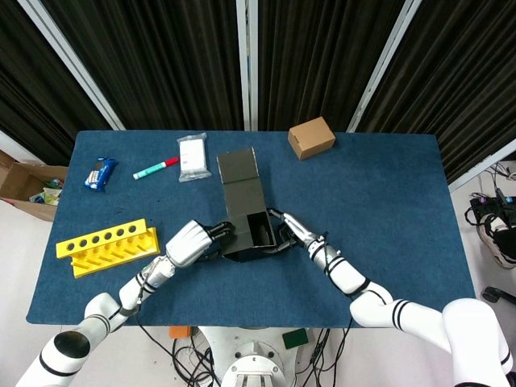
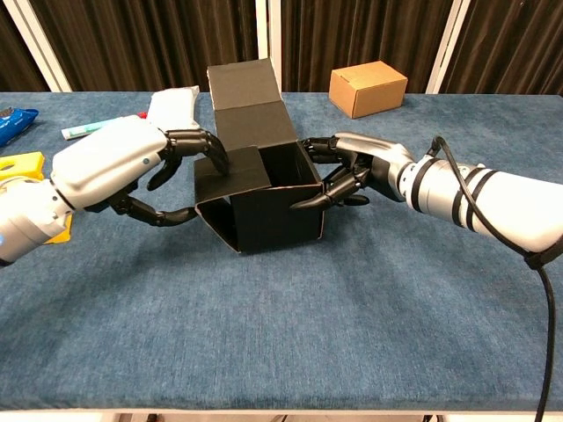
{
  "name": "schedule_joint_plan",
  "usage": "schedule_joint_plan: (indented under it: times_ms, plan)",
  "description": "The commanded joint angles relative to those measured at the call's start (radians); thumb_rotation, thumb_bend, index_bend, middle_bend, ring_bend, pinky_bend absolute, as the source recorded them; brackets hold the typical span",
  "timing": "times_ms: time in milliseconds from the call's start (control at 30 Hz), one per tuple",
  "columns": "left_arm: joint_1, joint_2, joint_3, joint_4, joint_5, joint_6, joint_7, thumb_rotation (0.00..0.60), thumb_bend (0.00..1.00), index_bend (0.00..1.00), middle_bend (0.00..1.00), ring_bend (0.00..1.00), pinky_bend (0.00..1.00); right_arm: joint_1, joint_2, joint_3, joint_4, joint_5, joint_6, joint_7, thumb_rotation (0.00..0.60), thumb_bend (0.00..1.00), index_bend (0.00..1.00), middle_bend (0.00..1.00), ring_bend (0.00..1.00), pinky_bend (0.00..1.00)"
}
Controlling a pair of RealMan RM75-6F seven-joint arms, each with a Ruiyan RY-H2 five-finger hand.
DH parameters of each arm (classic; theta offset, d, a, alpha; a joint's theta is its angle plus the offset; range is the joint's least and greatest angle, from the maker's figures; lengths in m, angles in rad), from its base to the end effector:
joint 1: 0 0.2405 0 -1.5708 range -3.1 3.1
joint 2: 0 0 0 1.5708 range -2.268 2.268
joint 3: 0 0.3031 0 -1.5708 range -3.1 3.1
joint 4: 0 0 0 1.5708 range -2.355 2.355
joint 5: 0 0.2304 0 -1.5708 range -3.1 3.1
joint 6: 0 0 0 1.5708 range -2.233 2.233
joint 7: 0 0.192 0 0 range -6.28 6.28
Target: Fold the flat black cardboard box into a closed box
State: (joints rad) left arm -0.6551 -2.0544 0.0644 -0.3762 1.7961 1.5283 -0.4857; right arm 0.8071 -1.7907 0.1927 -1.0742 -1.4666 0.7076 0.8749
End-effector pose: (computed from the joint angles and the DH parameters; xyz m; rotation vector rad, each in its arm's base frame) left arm -0.1975 0.3767 -0.1196 -2.0286 -0.5525 -1.4757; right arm -0.1559 -0.4289 -0.1550 1.6906 -1.9536 1.2773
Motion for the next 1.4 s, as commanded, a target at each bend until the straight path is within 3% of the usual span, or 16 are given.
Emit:
schedule_joint_plan:
  times_ms: [33, 300, 533, 800, 1400]
  plan:
    - [-0.008, -0.016, 0.004, 0.017, -0.007, 0.0, -0.019, 0.6, 0.24, 0.36, 0.32, 0.76, 1.0, 0.013, -0.018, -0.049, 0.071, -0.07, 0.052, 0.068, 0.6, 0.38, 0.29, 0.37, 0.74, 1.0]
    - [-0.018, -0.016, 0.029, 0.025, -0.003, -0.005, 0.003, 0.6, 0.23, 0.36, 0.32, 0.75, 1.0, 0.015, -0.032, -0.11, 0.135, -0.13, 0.131, 0.151, 0.6, 0.39, 0.23, 0.35, 0.73, 1.0]
    - [-0.033, 0.016, 0.048, -0.032, 0.003, -0.03, 0.058, 0.6, 0.22, 0.36, 0.32, 0.75, 1.0, 0.016, -0.033, -0.144, 0.159, -0.146, 0.161, 0.184, 0.6, 0.39, 0.17, 0.3, 0.71, 0.98]
    - [-0.041, 0.055, 0.058, -0.099, 0.01, -0.017, 0.111, 0.6, 0.23, 0.45, 0.37, 0.75, 1.0, 0.017, -0.035, -0.158, 0.169, -0.138, 0.176, 0.186, 0.6, 0.38, 0.15, 0.29, 0.71, 0.98]
    - [-0.044, 0.09, 0.091, -0.14, 0.036, -0.007, 0.13, 0.6, 0.22, 0.49, 0.44, 0.75, 0.99, 0.025, -0.025, -0.192, 0.165, -0.142, 0.191, 0.209, 0.6, 0.35, 0.1, 0.25, 0.68, 0.96]
